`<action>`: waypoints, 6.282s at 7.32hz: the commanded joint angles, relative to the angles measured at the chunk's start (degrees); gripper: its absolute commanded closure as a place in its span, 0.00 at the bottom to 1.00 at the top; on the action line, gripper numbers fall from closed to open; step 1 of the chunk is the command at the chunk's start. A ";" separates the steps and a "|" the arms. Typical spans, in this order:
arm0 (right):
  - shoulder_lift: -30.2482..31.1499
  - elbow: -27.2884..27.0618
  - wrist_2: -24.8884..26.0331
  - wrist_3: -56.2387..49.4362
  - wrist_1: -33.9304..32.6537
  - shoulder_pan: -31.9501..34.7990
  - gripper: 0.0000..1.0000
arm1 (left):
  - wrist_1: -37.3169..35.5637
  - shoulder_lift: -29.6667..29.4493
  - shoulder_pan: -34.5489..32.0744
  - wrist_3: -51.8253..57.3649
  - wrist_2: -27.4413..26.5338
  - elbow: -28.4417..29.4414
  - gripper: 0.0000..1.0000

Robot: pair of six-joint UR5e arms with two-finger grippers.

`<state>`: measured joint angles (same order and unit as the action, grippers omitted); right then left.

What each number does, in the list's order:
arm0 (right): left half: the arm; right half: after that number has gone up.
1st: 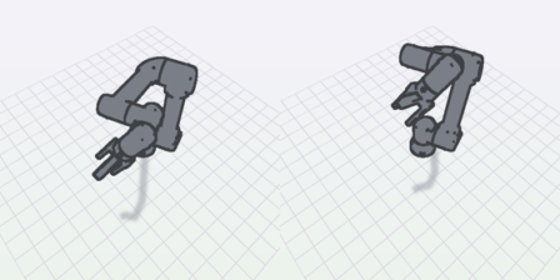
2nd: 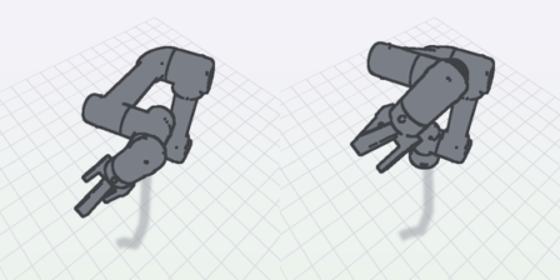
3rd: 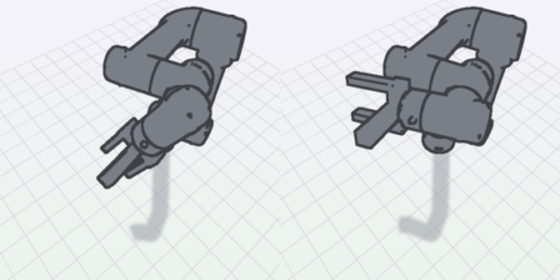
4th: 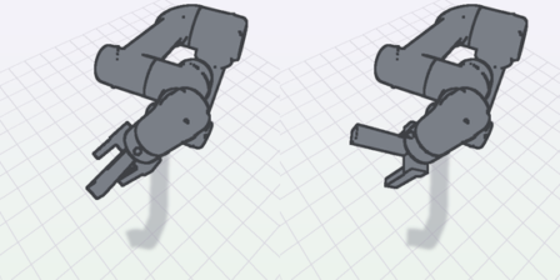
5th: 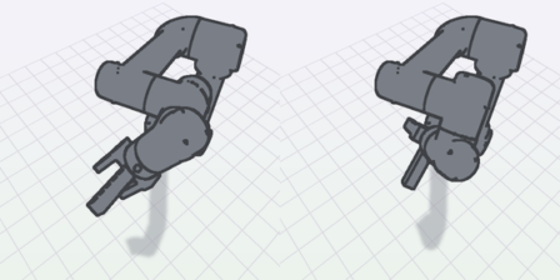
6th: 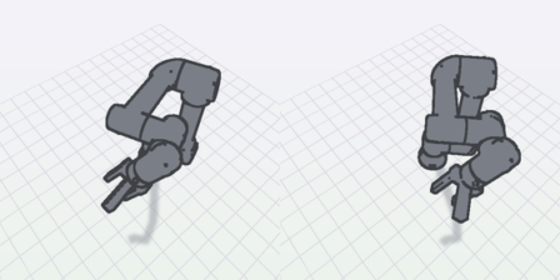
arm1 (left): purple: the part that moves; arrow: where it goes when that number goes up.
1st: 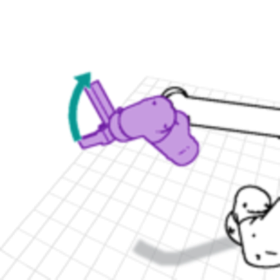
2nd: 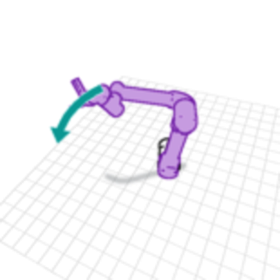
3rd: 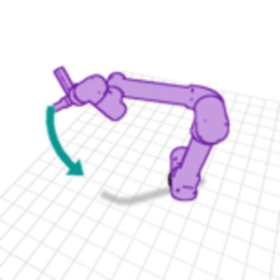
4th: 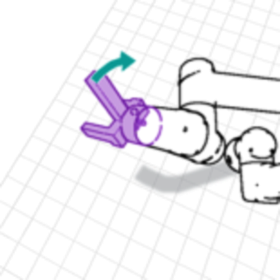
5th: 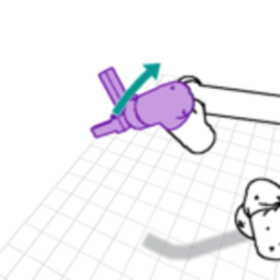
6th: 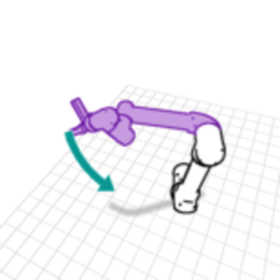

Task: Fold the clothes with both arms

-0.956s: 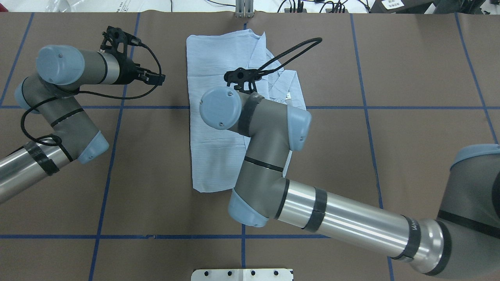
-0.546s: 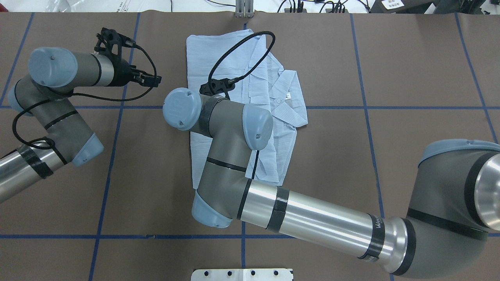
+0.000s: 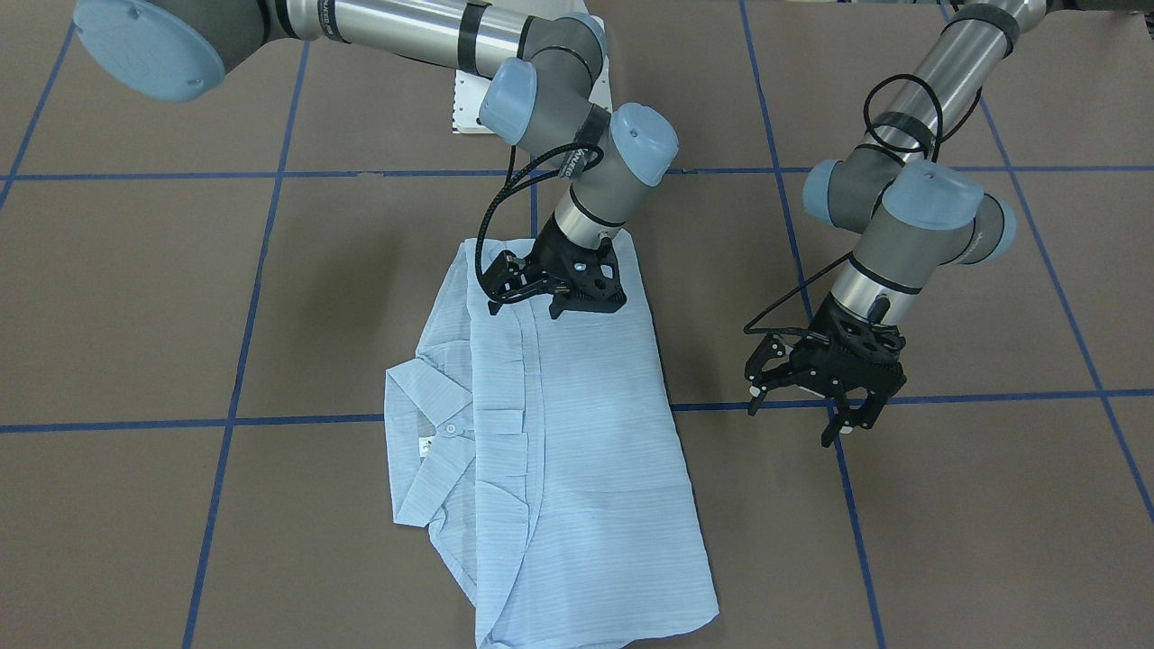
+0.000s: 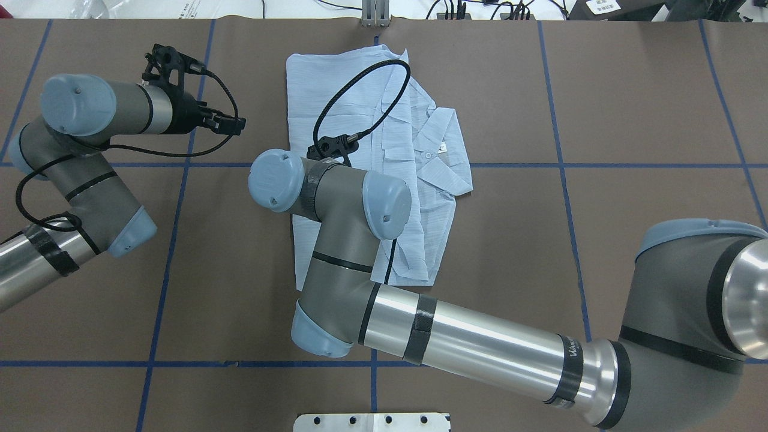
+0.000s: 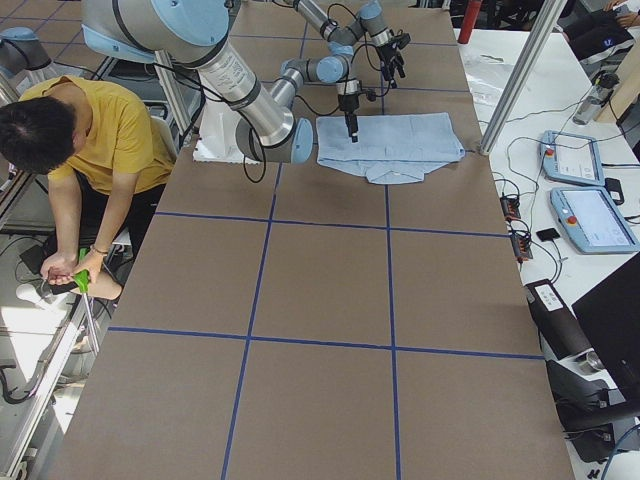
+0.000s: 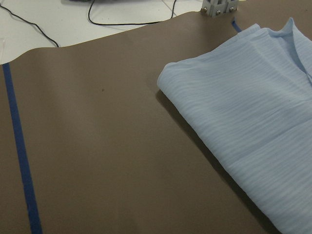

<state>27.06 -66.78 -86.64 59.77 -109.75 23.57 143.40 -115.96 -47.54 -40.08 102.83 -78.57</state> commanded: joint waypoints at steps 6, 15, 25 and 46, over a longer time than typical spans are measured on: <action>0.80 1.04 0.25 -2.64 -3.44 0.51 0.00 | 0.04 -0.06 0.17 0.00 0.00 0.00 0.00; 2.30 -1.34 -1.16 2.71 5.60 2.63 0.00 | 0.04 -0.06 0.26 0.00 0.00 0.00 0.00; 2.47 -0.28 -0.90 1.06 -0.45 1.48 0.00 | -0.05 -0.06 0.34 0.00 0.00 0.00 0.00; 37.63 -43.35 -7.67 10.63 21.77 10.09 0.00 | -29.58 4.07 29.96 -43.59 -14.32 -24.88 0.19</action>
<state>64.66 -110.15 -94.32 70.24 -88.09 33.71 114.94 -112.01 -18.93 -82.23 89.46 -103.53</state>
